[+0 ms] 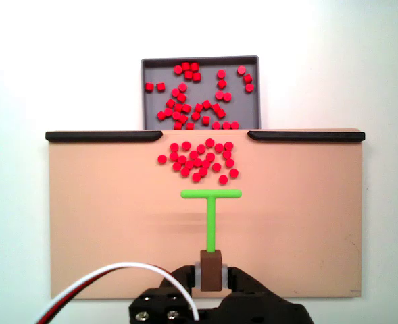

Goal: Push granules from left to the grey container

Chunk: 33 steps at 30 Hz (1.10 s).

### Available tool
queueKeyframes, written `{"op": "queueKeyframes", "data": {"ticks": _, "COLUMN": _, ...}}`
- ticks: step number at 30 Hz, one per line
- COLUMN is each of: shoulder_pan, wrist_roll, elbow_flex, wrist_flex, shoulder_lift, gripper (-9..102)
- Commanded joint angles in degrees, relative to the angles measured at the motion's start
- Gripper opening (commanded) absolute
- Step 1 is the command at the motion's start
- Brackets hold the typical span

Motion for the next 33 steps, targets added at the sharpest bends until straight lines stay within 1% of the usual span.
{"op": "queueKeyframes", "data": {"ticks": 1, "shoulder_pan": -0.26, "wrist_roll": 0.09, "elbow_flex": -1.14, "wrist_flex": -0.18, "shoulder_lift": 0.0, "gripper": 0}}
{"op": "queueKeyframes", "data": {"ticks": 23, "shoulder_pan": -2.46, "wrist_roll": 1.23, "elbow_flex": -1.14, "wrist_flex": -0.09, "shoulder_lift": 1.49, "gripper": 0}}
{"op": "queueKeyframes", "data": {"ticks": 28, "shoulder_pan": -3.25, "wrist_roll": 4.31, "elbow_flex": -1.14, "wrist_flex": -0.09, "shoulder_lift": 2.29, "gripper": 0}}
{"op": "queueKeyframes", "data": {"ticks": 33, "shoulder_pan": -2.81, "wrist_roll": 12.04, "elbow_flex": -1.14, "wrist_flex": 0.53, "shoulder_lift": 4.13, "gripper": 0}}
